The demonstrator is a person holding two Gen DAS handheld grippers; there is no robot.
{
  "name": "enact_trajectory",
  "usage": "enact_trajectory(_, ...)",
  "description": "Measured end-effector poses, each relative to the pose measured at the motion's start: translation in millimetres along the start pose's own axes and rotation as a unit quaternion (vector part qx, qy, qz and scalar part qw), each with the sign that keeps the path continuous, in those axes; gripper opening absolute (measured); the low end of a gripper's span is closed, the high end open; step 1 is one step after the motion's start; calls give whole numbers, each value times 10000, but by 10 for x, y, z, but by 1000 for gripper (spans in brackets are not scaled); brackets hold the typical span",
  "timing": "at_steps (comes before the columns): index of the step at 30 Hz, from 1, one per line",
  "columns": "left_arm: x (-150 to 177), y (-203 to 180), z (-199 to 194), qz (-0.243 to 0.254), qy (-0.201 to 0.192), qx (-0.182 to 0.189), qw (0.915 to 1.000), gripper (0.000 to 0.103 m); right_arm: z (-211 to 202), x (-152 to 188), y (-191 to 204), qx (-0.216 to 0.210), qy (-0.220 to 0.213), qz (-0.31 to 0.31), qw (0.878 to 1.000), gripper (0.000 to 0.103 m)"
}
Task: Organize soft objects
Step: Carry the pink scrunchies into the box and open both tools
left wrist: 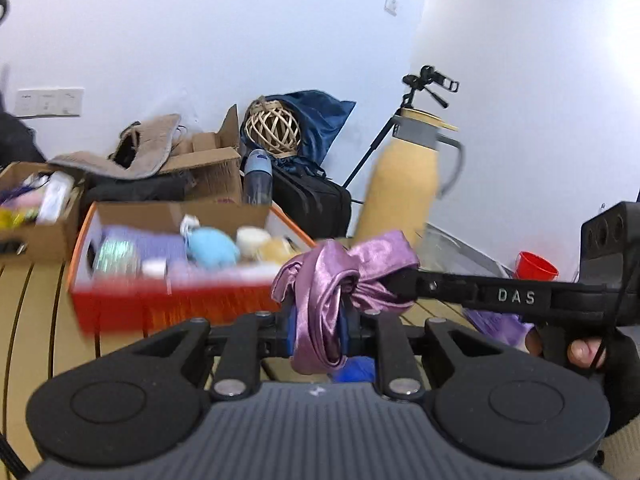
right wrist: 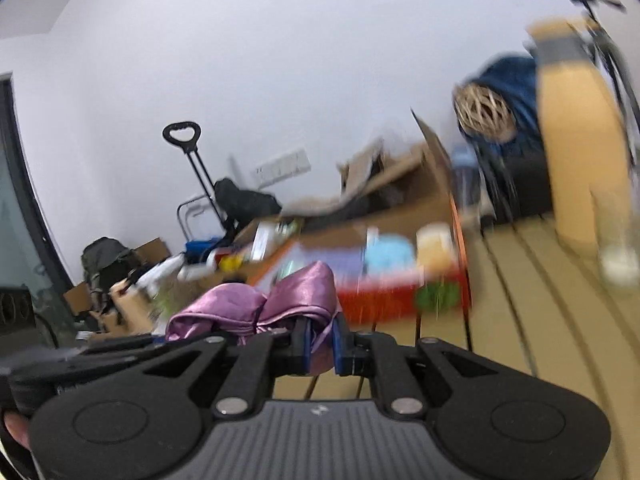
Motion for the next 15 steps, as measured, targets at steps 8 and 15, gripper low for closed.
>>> enact_trajectory(8,-360,1121,1454,-99,1000,-275,9946,21,1817,-841,-540,405,680,692,9945,10)
enact_trajectory(15,57,1658,1964,-667,1537,-693,9834,51,2698,-521,-962,1532,1370,-26,9786,12)
Point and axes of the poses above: each gripper's, at about its wrist camera, not at the fingertips, and z roughly the way its jaws point, y to its left, x to its underside, the point moved 10 cm from there along z, roughly the way its jaws point, and after that the axes turned 10 degrees about z, right-handed, at the moved point
